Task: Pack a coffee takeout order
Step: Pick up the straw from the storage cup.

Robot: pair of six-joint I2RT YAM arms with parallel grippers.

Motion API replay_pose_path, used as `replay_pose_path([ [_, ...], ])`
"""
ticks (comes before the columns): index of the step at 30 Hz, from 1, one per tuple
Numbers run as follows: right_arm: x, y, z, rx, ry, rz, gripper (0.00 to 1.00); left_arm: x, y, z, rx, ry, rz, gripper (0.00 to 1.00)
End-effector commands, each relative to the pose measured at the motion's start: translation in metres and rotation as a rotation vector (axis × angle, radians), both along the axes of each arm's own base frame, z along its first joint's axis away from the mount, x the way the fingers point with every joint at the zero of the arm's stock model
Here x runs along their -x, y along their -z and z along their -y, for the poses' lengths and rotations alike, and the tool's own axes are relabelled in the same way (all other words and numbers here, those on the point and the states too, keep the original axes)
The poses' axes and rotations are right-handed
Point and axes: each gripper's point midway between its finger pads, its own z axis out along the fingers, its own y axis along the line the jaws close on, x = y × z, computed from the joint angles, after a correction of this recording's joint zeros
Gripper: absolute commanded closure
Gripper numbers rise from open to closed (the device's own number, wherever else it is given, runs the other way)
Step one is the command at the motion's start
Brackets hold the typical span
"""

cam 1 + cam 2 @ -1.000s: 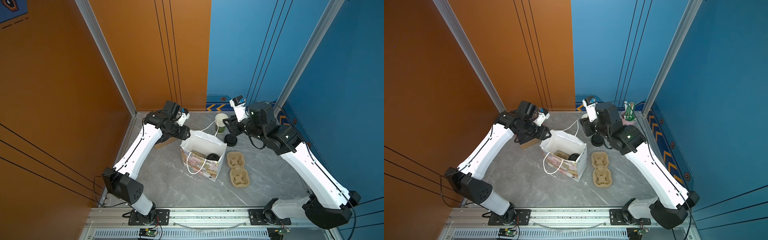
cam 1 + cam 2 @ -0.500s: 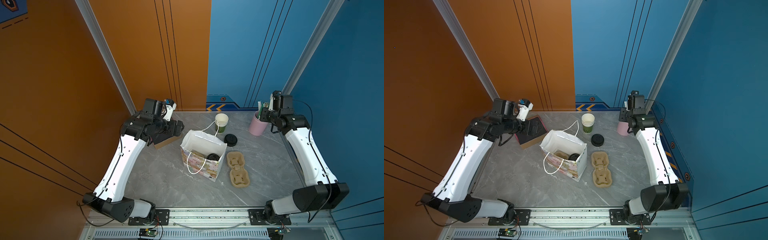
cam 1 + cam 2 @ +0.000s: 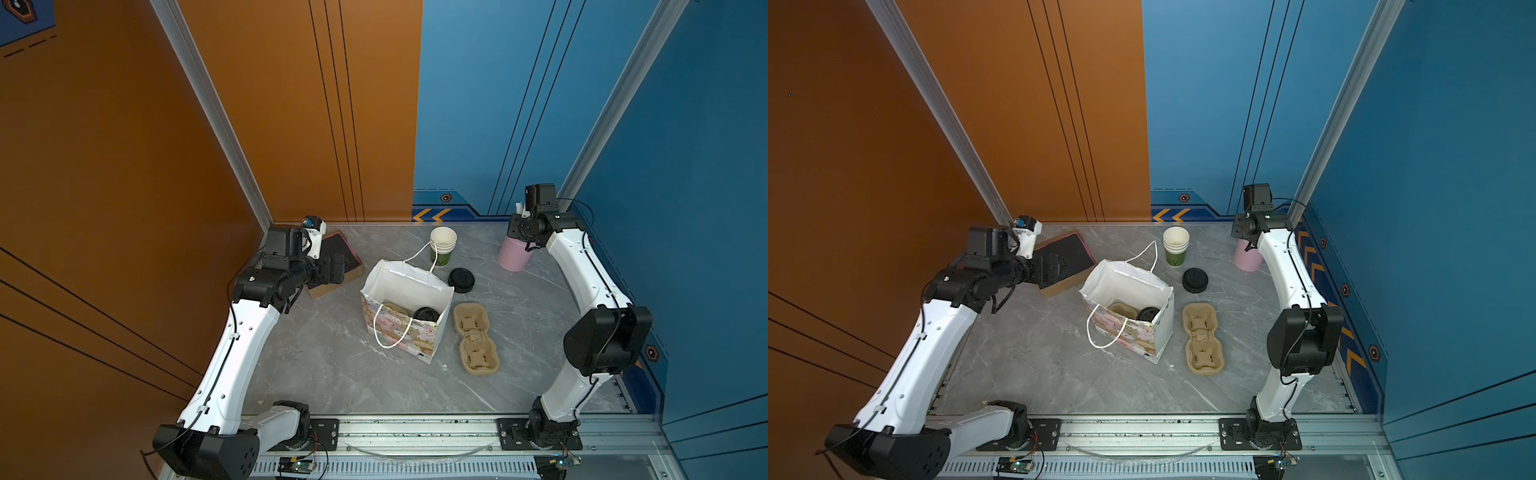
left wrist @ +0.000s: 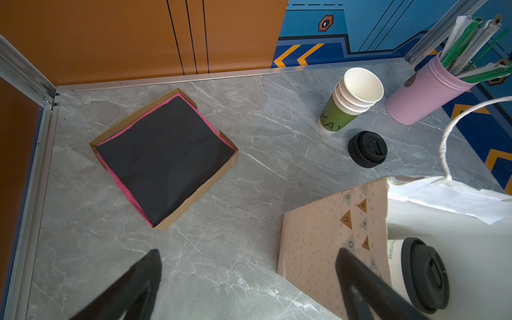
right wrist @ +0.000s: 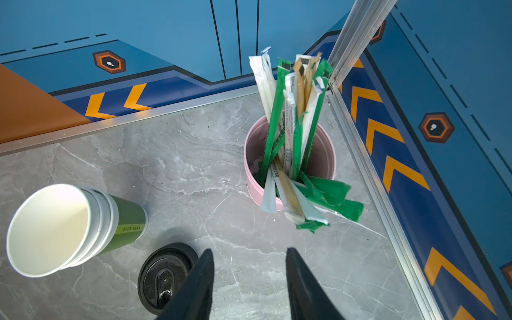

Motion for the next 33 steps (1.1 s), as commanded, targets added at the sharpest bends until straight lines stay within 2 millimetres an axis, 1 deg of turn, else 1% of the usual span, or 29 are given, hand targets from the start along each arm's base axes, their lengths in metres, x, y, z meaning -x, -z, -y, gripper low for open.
replay_pose_path([
  [1,-0.006,-0.003,0.001,0.005,0.045,0.005,0.56,-0.002,-0.012,0.003,0.025,0.027,0.072,0.02],
  [6,-0.014,0.005,0.008,0.035,0.078,-0.007,0.55,-0.002,-0.007,-0.002,0.02,0.023,0.078,0.02],
  [11,-0.018,0.017,0.012,0.042,0.093,-0.031,0.55,-0.002,-0.004,-0.001,0.036,0.031,0.095,0.02],
  [16,-0.023,0.029,0.011,0.032,0.086,-0.055,0.56,-0.002,-0.003,0.0,0.048,0.03,0.099,0.02],
  [24,-0.025,0.034,0.025,0.074,0.115,-0.07,0.56,0.001,-0.004,0.003,0.07,0.037,0.096,0.02],
  [26,-0.027,0.039,0.026,0.068,0.115,-0.078,0.56,0.0,-0.004,0.003,0.073,0.034,0.096,0.02],
  [28,-0.028,0.042,0.027,0.066,0.115,-0.082,0.58,0.0,-0.005,0.003,0.076,0.035,0.097,0.02],
  [33,-0.034,0.045,0.027,0.074,0.101,-0.088,0.67,0.002,-0.007,0.002,0.076,0.031,0.105,0.02],
])
